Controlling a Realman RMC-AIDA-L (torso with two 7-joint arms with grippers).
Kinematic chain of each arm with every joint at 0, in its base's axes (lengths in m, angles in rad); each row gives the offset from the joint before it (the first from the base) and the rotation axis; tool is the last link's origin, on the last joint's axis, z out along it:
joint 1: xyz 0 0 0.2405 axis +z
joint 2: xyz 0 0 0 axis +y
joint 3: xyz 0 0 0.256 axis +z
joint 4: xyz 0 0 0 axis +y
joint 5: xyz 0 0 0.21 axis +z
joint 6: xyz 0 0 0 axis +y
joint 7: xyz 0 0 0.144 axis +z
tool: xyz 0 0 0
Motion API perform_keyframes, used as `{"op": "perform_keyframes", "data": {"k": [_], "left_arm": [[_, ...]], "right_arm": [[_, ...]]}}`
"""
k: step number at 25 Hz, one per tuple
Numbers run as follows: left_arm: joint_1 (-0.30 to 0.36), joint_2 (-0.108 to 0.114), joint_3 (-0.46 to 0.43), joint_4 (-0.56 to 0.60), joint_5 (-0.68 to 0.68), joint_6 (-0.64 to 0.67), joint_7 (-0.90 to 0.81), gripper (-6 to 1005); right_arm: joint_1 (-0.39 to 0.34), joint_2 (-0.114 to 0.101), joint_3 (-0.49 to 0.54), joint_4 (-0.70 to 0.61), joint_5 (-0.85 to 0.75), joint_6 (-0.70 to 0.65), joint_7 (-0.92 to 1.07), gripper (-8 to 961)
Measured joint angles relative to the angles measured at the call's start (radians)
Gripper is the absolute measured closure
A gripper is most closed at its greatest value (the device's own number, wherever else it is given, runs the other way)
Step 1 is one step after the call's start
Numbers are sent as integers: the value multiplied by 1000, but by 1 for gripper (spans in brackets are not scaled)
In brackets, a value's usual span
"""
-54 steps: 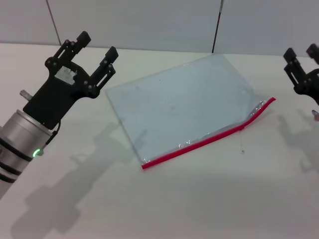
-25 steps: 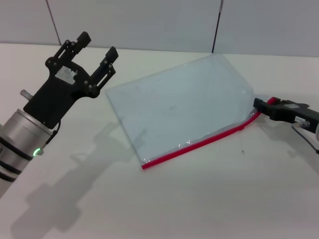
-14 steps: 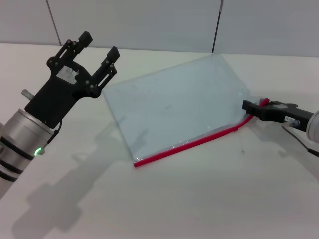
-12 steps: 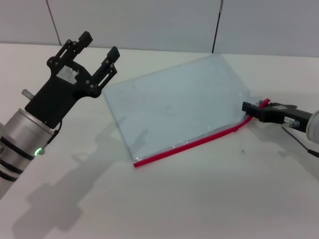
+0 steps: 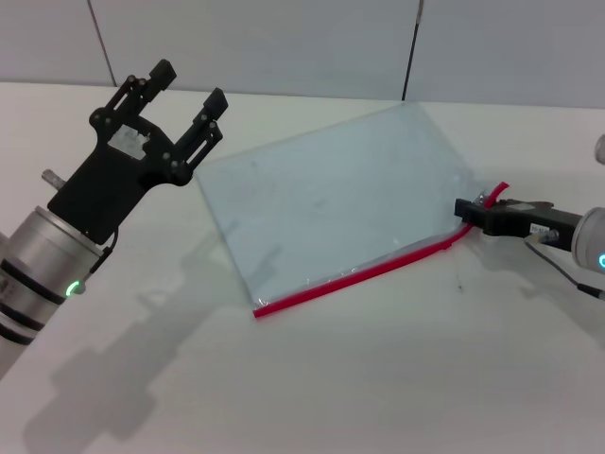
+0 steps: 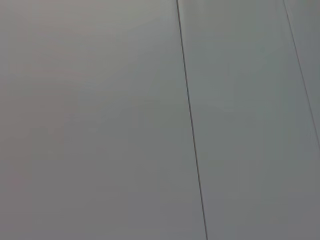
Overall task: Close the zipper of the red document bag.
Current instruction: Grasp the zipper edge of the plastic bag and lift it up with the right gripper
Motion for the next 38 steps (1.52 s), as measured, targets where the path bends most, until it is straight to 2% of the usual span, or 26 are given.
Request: {"op": "perform_keyframes", "data": {"k": [1, 12, 20, 27, 33, 38], "left_arm": [[0, 0, 0, 0, 0, 0, 0, 304], [0, 0, 0, 0, 0, 0, 0, 305], [0, 0, 0, 1, 0, 0, 0, 305], [0, 0, 0, 2, 7, -4, 0, 306], [-40, 0, 0, 5, 117, -66, 7, 306], [-76, -2, 0, 3, 221, -142, 15, 307]], "right_arm": [[0, 0, -3, 0, 0, 0, 0, 415], [3, 2, -26, 1, -1, -2, -2, 874], [5, 2, -47, 0, -2, -33, -10, 910], [5, 2, -36, -7, 44, -165, -77, 936], [24, 5, -35, 7, 144, -266, -148, 938], [62, 7, -35, 67, 200, -326, -206, 937]]}}
